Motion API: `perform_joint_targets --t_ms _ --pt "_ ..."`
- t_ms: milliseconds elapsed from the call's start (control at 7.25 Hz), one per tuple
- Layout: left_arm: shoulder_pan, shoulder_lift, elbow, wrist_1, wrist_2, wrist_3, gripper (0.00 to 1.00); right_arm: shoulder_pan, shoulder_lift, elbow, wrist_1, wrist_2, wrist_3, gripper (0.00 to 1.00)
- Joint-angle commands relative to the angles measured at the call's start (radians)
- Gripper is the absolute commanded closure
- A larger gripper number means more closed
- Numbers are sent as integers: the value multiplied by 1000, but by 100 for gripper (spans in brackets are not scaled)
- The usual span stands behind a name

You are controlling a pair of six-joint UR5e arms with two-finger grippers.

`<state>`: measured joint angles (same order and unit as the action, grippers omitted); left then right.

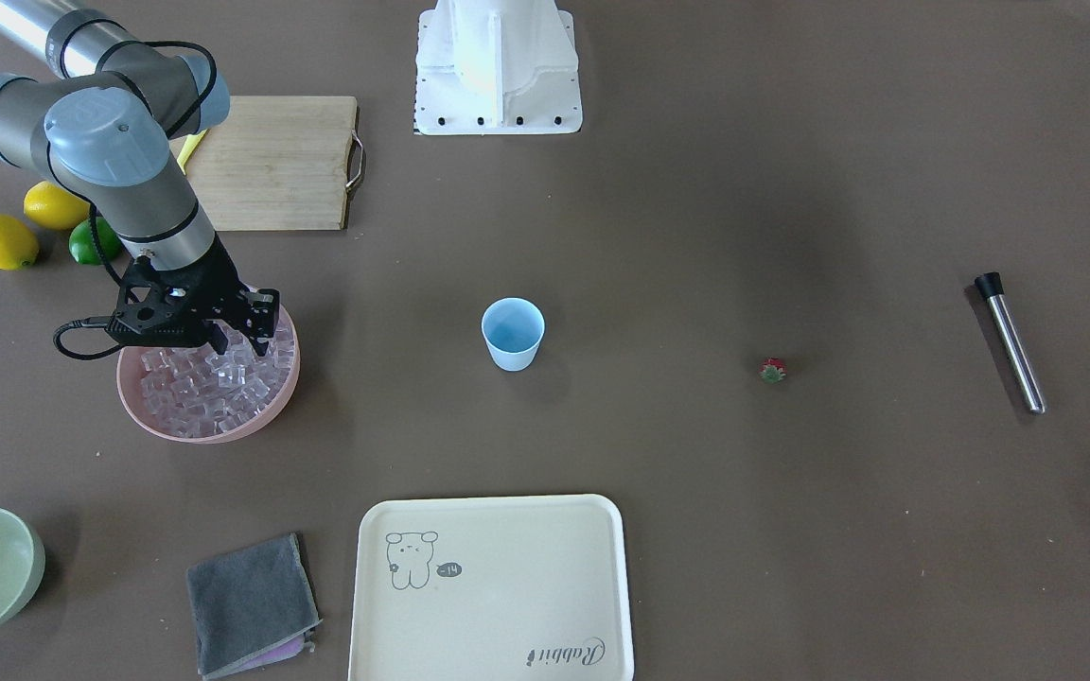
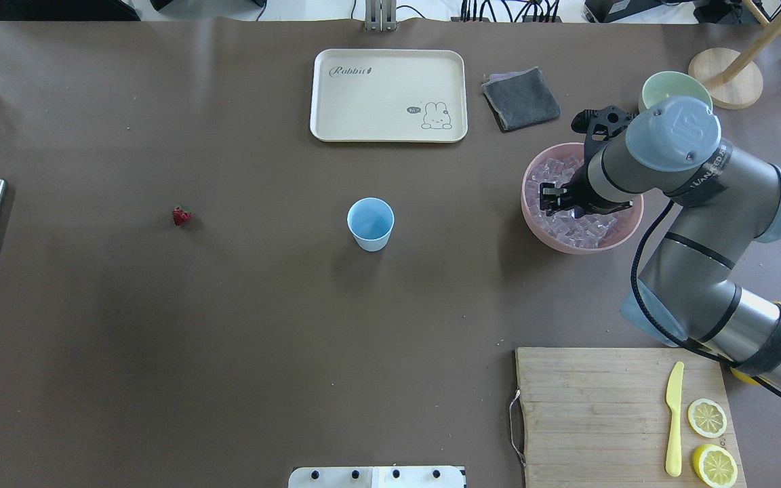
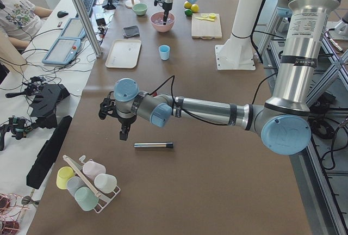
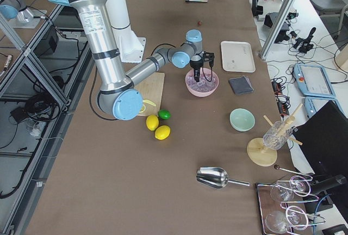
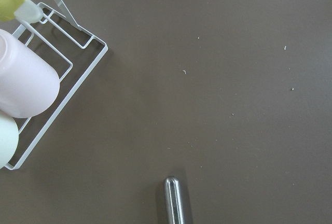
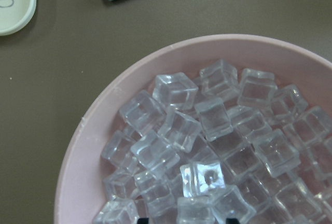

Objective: Mash ice and strawberries in cup
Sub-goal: 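Close the right gripper on one clear ice cube in the bowl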

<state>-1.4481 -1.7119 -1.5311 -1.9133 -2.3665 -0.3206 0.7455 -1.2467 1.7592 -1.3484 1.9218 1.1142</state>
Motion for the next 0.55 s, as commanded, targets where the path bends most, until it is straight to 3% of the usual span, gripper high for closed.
perform_joint_targets --t_ms 0,414 --pt "0 2 0 -1 0 0 3 -1 3 -3 0 -1 -2 49" --pt "0 5 -1 -1 1 0 3 0 4 -9 0 -3 -10 48"
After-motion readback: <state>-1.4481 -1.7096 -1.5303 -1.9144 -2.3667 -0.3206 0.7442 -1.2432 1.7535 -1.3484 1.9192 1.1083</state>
